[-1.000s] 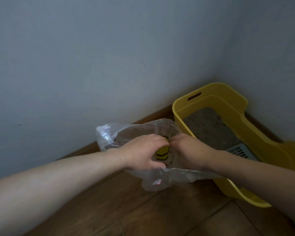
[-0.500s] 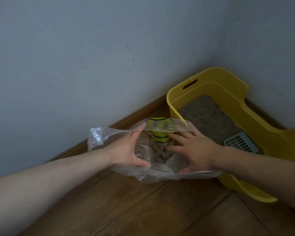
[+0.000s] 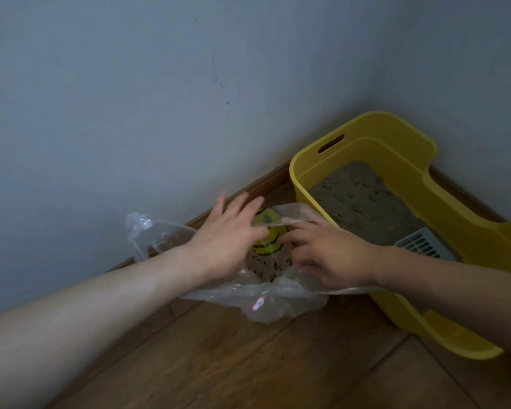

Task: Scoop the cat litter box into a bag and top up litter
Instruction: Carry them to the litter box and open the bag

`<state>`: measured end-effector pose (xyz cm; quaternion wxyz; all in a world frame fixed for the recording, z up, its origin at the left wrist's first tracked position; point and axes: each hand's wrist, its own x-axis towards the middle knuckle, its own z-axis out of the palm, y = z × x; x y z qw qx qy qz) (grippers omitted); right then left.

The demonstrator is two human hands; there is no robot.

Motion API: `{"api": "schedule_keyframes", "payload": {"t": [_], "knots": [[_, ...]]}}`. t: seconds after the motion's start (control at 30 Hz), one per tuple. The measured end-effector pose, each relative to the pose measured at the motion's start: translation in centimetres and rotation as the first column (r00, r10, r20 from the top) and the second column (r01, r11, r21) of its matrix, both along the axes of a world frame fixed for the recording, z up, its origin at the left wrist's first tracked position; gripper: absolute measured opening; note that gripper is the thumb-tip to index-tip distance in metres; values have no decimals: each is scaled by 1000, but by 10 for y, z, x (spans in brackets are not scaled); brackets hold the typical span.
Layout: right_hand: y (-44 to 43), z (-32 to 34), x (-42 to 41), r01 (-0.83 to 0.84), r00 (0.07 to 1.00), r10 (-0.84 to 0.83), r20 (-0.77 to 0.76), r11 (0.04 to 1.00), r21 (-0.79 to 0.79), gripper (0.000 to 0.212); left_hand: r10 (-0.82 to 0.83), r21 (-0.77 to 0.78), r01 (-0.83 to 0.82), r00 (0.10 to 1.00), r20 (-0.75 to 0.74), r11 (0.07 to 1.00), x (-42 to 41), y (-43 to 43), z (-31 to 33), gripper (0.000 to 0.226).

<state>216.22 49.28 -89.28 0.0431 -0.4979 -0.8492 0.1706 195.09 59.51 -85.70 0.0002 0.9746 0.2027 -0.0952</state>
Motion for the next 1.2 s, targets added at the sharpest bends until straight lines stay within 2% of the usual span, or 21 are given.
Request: {"api": "schedule_keyframes", "payload": {"t": [0.07, 0.13, 0.23, 0.3, 0.47, 0.5, 0.53, 0.6, 0.67, 0.8, 0.9, 0.97, 1.13, 1.2], "knots": [[-3, 1, -5, 11, 999, -12, -47, 1000, -17, 11, 122, -77, -126, 991, -58, 989, -6, 7, -6, 44], [-6, 2, -9, 44, 994, -45, -99, 999, -9, 21, 198, -139, -198, 980, -13, 970, -14, 11, -10, 52], [-11, -1, -16, 219, 961, -220, -166, 975, -26, 49, 315, -156, -302, 947, 65, 941, -23, 15, -17, 47], [-12, -8, -22, 341, 916, -348, -201, 938, -68, 59, 343, -167, -320, 930, 131, 933, -28, 14, -21, 43], [-14, -21, -31, 455, 882, -465, -80, 882, -120, 36, 443, -231, -403, 881, 163, 886, -42, 8, -37, 46], [-16, -20, -34, 470, 878, -478, -16, 868, -162, 30, 451, -217, -416, 882, 141, 883, -45, 6, -37, 60], [-18, -22, -35, 471, 880, -472, 46, 857, -207, 35, 444, -200, -418, 890, 104, 886, -47, 4, -37, 80], [-22, -30, -34, 470, 882, -457, 115, 831, -297, 76, 424, -184, -417, 906, -4, 890, -48, -1, -37, 115], [-25, -38, -32, 494, 867, -481, 131, 797, -347, 104, 412, -202, -422, 906, -92, 884, -48, -7, -40, 133], [-30, -52, -30, 539, 837, -530, 140, 751, -381, 130, 431, -246, -469, 881, -194, 848, -57, -11, -59, 146], [-31, -55, -30, 533, 834, -544, 98, 744, -404, 136, 454, -332, -497, 868, -202, 801, -65, -9, -66, 143], [-29, -52, -29, 514, 843, -534, 67, 762, -394, 138, 482, -415, -491, 866, -134, 766, -64, -7, -62, 133], [-23, -39, -28, 472, 870, -491, 42, 805, -360, 142, 388, -428, -319, 918, 81, 846, -47, -3, -48, 65], [-24, -35, -28, 469, 876, -479, 56, 818, -332, 141, 407, -438, -322, 906, 114, 839, -36, 0, -45, 49]]}}
